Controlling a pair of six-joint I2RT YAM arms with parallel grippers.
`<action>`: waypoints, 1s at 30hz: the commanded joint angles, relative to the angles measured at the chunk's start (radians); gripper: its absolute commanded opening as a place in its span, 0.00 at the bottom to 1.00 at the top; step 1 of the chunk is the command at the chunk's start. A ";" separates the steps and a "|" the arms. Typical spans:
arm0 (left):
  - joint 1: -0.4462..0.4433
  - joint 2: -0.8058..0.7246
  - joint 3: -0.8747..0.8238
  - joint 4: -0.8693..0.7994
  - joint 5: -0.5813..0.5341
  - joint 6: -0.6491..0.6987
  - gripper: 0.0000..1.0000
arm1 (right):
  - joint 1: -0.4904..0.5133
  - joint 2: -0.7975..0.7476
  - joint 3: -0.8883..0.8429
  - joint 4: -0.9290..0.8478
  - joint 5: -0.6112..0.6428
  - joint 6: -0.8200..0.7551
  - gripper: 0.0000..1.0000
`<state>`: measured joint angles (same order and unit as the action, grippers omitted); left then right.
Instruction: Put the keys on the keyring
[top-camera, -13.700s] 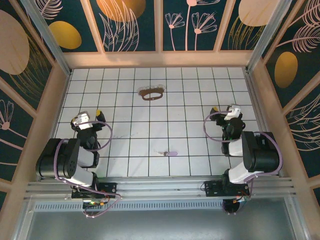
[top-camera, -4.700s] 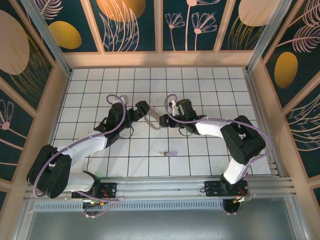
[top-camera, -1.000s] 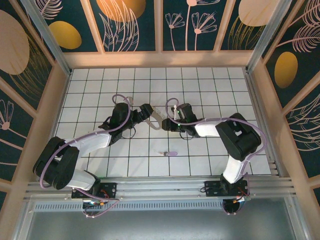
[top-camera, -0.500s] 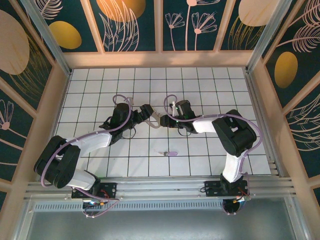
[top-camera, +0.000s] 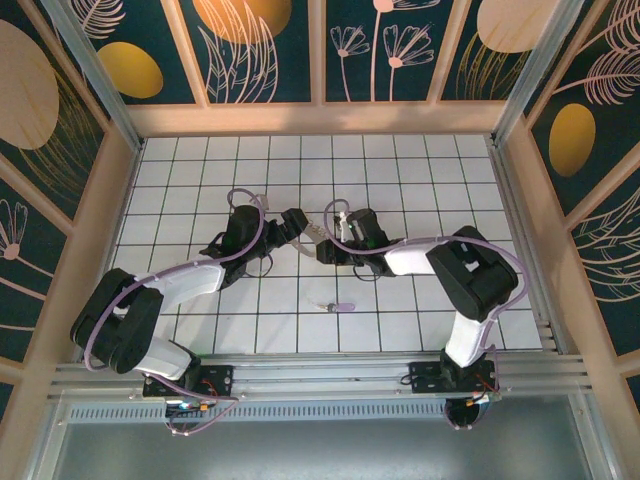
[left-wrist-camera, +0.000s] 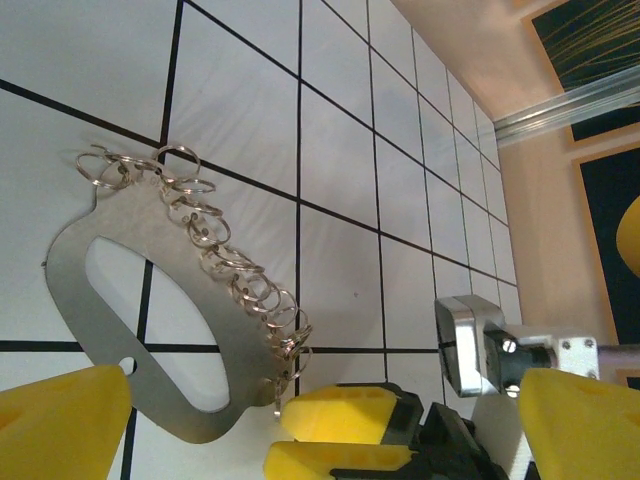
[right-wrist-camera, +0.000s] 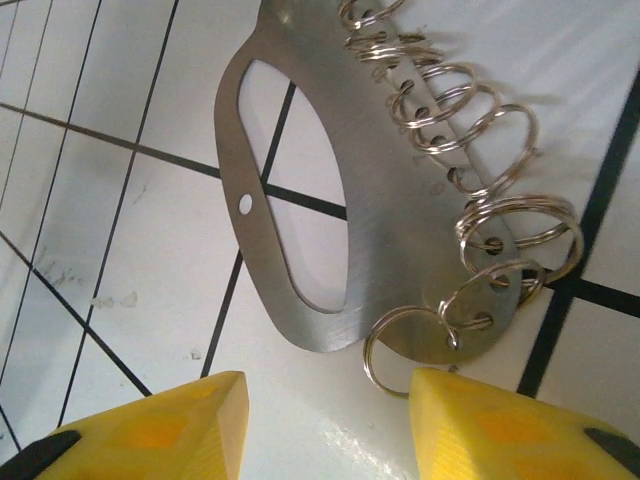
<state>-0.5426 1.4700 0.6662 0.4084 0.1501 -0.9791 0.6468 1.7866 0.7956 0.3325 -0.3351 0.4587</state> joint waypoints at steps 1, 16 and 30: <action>-0.005 0.011 0.027 0.022 0.013 0.021 0.99 | 0.005 -0.066 -0.017 -0.038 0.100 -0.001 0.45; -0.004 -0.019 0.013 0.004 -0.016 0.033 0.99 | 0.108 -0.017 0.092 -0.205 0.374 -0.125 0.38; -0.004 -0.039 0.002 -0.002 -0.020 0.038 0.98 | 0.137 0.077 0.175 -0.255 0.477 -0.168 0.31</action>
<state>-0.5426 1.4532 0.6708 0.4072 0.1455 -0.9680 0.7761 1.8423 0.9424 0.1051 0.0910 0.3126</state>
